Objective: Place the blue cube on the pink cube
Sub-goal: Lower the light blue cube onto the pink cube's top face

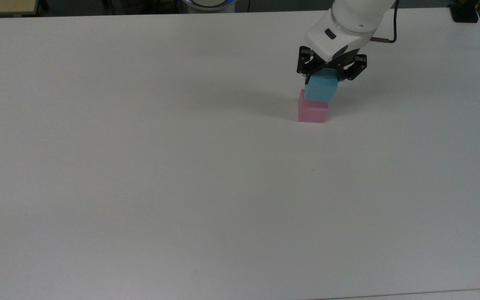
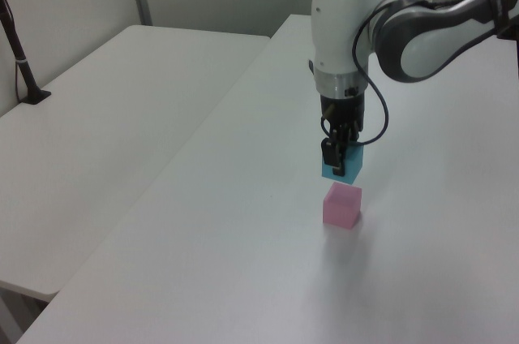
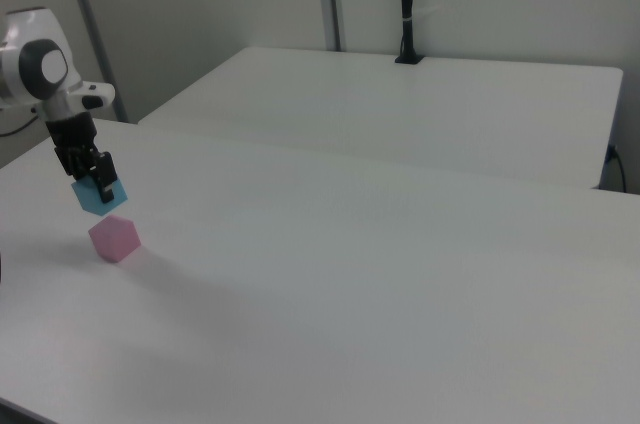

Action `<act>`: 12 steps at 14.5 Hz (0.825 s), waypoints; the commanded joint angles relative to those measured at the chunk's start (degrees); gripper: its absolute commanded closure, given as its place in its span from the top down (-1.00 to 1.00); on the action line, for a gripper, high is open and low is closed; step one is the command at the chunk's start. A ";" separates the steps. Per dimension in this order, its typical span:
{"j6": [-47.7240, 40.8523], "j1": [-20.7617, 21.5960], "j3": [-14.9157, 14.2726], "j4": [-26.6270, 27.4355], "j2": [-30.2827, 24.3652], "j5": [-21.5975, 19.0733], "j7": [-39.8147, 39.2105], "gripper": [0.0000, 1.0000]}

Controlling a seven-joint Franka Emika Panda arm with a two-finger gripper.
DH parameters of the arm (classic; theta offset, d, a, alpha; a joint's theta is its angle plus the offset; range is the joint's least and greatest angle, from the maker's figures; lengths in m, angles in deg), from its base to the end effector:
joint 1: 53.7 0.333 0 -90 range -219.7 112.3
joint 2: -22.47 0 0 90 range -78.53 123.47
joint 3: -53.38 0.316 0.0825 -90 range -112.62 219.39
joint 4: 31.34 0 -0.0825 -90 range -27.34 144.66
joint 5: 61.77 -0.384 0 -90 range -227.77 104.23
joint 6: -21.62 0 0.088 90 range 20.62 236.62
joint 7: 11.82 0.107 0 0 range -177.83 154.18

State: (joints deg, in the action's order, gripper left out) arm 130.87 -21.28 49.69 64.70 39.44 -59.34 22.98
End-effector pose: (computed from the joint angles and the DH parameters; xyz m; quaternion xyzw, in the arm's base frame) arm 0.5589 0.3069 0.4249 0.9981 -0.0442 -0.0123 0.0420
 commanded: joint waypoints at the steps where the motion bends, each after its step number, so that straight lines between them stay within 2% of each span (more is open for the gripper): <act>1: 2.89 0.36 -0.62 3.10 -1.16 -0.58 0.97 -0.75; 10: 5.26 0.54 -0.53 3.80 0.51 -0.58 -0.27 -0.71; 12: 6.58 0.80 -0.62 5.12 0.60 -0.58 -2.80 -0.71</act>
State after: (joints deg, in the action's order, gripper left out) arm 134.74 -21.27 49.62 67.72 40.34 -59.34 22.86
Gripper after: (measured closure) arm 0.392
